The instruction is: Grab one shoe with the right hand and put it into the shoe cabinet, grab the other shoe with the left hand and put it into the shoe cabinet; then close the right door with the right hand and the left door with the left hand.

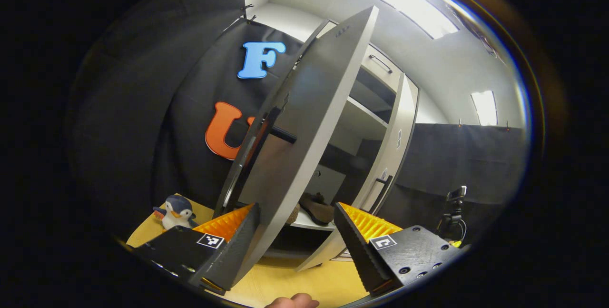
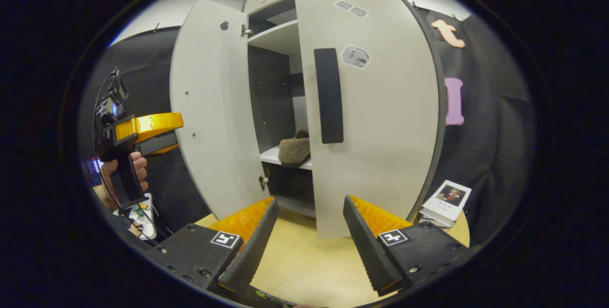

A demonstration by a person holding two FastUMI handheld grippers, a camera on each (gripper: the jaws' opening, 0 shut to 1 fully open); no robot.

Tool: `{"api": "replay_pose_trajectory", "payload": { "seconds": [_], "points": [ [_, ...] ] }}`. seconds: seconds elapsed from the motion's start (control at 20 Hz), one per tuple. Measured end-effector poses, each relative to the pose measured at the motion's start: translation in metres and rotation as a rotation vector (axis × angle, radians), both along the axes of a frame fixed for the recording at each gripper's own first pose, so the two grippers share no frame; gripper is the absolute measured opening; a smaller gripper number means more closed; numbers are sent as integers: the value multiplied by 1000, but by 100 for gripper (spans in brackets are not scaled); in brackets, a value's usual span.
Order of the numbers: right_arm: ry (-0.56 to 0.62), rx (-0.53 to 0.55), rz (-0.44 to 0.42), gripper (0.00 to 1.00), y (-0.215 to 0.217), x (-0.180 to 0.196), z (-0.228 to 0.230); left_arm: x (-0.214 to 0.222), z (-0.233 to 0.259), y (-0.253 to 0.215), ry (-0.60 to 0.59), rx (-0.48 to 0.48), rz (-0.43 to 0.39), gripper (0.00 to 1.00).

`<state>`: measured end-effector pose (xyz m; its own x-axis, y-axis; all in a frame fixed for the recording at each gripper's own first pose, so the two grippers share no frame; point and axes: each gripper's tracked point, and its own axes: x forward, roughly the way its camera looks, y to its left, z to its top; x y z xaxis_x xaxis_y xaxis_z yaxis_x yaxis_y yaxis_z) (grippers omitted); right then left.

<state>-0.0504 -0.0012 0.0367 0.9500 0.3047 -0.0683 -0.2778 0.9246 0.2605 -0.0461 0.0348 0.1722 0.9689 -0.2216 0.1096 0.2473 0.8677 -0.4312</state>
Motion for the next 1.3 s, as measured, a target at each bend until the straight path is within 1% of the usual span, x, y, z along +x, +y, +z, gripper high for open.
{"api": "replay_pose_trajectory", "payload": {
  "seconds": [0.05, 0.1, 0.15, 0.2, 0.25, 0.3, 0.35, 0.4, 0.5, 0.6, 0.7, 0.8, 0.95, 1.0, 1.15, 1.3],
  "points": [
    [0, 13, -3, 91, -2, -1, 1, 4, -3, -7, -5, 57, -6, 100],
    [-1, 20, -11, 91, -5, -1, 2, 5, -4, -16, -8, 101, -22, 95],
    [-6, 23, -21, 92, -8, 0, 3, 5, -4, -26, -12, 119, -45, 95],
    [-13, 26, -31, 92, -11, 0, 6, 7, -2, -37, -17, 119, -83, 95],
    [-17, 28, -39, 91, -13, -1, 7, 5, 1, -51, -23, 106, -140, 95],
    [-19, 30, -43, 91, -15, -1, 8, -1, 5, -67, -36, 91, -219, 95],
    [-23, 29, -49, 92, -17, 0, 9, -5, 6, -80, -42, 85, -276, 95],
    [-25, 27, -55, 92, -19, 0, 10, -3, 6, -82, -44, 96, -278, 95],
    [-24, 26, -61, 91, -20, 0, 9, 6, -1, -72, -26, 150, -234, 94],
    [-26, 33, -67, 91, -20, 5, 7, 20, -16, -51, 25, 233, -140, 95],
    [-22, 34, -73, 92, -20, 6, 7, 28, -34, -37, 79, 325, -82, 95],
    [-25, 36, -76, 91, -19, 11, 8, 32, -41, -23, 99, 393, -14, 95],
    [-29, 32, -98, 92, -25, 19, 10, 43, -47, 4, 101, 458, 143, 95],
    [-32, 37, -104, 92, -27, 21, 12, 46, -49, 9, 105, 466, 170, 96],
    [-23, 31, -135, 91, -34, 29, 8, 54, -57, 11, 127, 457, 175, 96],
    [-10, 28, -145, 91, -34, 35, 3, 60, -62, 9, 139, 456, 162, 96]
  ]
}}
